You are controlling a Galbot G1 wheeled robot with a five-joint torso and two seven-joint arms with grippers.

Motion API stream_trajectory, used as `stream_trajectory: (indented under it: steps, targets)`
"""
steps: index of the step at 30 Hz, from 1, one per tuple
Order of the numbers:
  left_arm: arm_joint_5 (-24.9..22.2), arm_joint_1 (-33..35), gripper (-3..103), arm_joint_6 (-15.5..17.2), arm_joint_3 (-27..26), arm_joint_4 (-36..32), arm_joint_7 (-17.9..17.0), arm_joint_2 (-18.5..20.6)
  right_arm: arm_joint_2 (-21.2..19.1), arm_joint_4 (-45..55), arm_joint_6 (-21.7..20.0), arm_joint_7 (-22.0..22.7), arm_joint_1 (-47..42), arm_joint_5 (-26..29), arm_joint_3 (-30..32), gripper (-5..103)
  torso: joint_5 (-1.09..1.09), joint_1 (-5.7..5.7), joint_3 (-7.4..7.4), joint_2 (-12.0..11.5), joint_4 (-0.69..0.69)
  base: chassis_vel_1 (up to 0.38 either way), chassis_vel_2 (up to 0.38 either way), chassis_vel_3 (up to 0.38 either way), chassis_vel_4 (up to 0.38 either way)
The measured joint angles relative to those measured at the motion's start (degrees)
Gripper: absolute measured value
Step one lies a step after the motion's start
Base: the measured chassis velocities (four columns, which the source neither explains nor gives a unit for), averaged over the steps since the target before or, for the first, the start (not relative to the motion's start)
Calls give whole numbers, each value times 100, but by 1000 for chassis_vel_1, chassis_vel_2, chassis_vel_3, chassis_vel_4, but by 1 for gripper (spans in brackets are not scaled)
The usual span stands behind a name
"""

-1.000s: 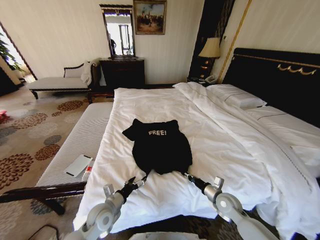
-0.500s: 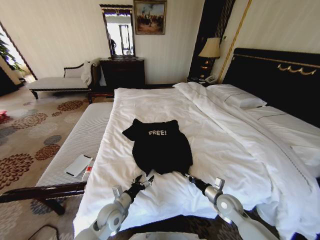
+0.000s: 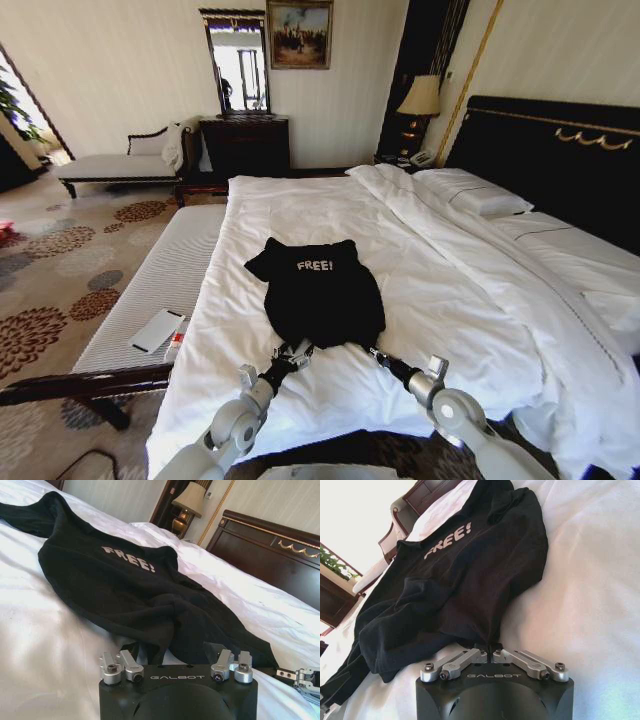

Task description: Fold the clothes on the bed.

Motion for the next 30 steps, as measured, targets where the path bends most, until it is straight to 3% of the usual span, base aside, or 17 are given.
stream_trajectory:
  steps: [1, 3, 4, 7, 14, 16, 19, 21, 22, 30]
  targets:
    - [-12, 4, 70, -9, 1, -1, -29, -5, 4, 0, 4, 0, 0, -6, -3, 1, 0, 0, 0, 0, 0, 0, 0, 0, 0]
    - [-25, 5, 70, -10, 1, -2, -49, -7, 5, -1, 5, 0, 0, -8, -7, 1, 0, 0, 0, 0, 0, 0, 0, 0, 0]
    - [-59, 9, 59, -10, 2, -7, -84, -5, 11, 0, 7, 0, 7, -13, -19, 1, 0, 0, 0, 0, 0, 0, 0, 0, 0]
    - [-108, 21, 54, -7, 2, -36, -108, 11, 18, 7, 8, 3, 17, -16, -30, 1, 0, 0, 0, 0, 0, 0, 0, 0, 0]
    - [-189, 141, 22, 28, -40, -87, -174, -12, 16, 24, 15, 6, 25, -18, -41, 1, 0, 0, 0, 0, 0, 0, 0, 0, 0]
    - [-188, 156, 22, 28, -46, -82, -180, -23, 17, 25, 15, 6, 25, -19, -39, 1, 0, 0, 0, 0, 0, 0, 0, 0, 0]
    - [-185, 181, 6, 29, -64, -56, -197, -41, 24, 60, 19, 4, -12, -26, -15, 1, 0, 0, 0, 0, 1, 0, 0, 0, 0]
    - [-186, 170, 6, 30, -65, -48, -200, -40, 23, 65, 20, 2, -21, -28, -10, 1, 0, 0, 0, 0, 0, 0, 0, 0, 0]
    - [-198, 139, 1, 34, -73, -38, -217, -36, 20, 69, 21, -2, -32, -29, -1, 1, 0, 0, 0, 0, 0, 0, 0, 0, 0]
    - [-281, 219, 1, 64, -218, -147, -278, 33, 55, 80, 53, 15, -49, -75, 1, 1, 0, 0, 0, 0, 0, 0, 0, 0, 0]
